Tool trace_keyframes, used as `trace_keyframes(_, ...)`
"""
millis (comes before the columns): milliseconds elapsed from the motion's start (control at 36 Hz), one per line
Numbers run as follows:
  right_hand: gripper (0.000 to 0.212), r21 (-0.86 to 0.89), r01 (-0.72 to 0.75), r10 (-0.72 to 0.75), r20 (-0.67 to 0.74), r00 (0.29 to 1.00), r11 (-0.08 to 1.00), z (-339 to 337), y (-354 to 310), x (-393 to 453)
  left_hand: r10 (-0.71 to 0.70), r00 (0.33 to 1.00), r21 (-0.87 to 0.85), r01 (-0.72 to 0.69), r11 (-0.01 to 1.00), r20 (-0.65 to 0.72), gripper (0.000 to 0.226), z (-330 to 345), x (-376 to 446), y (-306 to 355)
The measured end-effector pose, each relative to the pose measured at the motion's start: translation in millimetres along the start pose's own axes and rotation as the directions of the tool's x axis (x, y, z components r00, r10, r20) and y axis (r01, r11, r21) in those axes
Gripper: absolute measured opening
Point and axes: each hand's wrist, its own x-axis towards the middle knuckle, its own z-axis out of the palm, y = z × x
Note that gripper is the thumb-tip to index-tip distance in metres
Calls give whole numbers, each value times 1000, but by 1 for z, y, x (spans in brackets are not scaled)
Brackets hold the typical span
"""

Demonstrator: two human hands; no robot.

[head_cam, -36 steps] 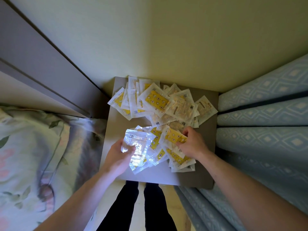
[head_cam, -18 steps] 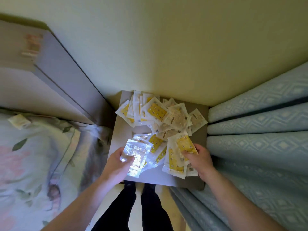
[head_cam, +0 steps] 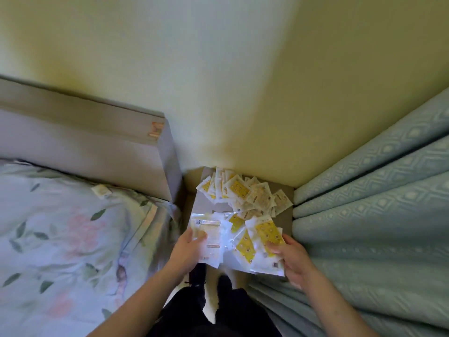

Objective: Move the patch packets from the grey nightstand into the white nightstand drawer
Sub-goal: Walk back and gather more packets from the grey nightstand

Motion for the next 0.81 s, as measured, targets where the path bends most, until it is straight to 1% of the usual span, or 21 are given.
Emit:
trace_keyframes(56, 37, 13, -2, 2, 73, 997, 1000, 3, -1, -9, 29, 999, 4, -29, 1000, -26, 16, 2, -16, 3)
trace_keyframes(222, 45, 19, 11, -16, 263, 965, 1000, 6, -3, -27, 91, 995, 11, -91, 996, -37, 19, 13, -55, 3)
trace_keyframes(333, 34, 41, 6, -19, 341, 940, 999, 8, -1, -40, 127, 992, 34, -127, 991, -20, 19, 20, -86, -6)
trace_keyframes(389, 37, 38, 3, -18, 386, 922, 999, 9, 5, -44, 140, 989, 20, -140, 990, -38, 18, 24, -100, -16)
trace_keyframes(500, 41, 31, 23, -34, 431, 902, 999, 18, 22, -56, 166, 983, -35, -170, 985, -81, 17, 31, -131, -36)
trace_keyframes(583, 38, 49, -11, -17, 526, 850, 999, 33, 34, -78, 197, 969, -74, -210, 975, -151, 19, 27, -157, -55)
trace_keyframes(639, 34, 39, -20, -6, 566, 824, 999, 39, 37, -90, 201, 966, -88, -217, 972, -163, 20, 25, -165, -62)
trace_keyframes(695, 32, -13, 5, 4, 597, 802, 1000, 49, 45, -106, 203, 958, -91, -225, 970, -203, 21, 17, -181, -72)
trace_keyframes(806, 35, -75, 46, 5, 565, 825, 996, 76, 69, -123, 208, 907, -120, -267, 956, -366, 18, -18, -214, -99)
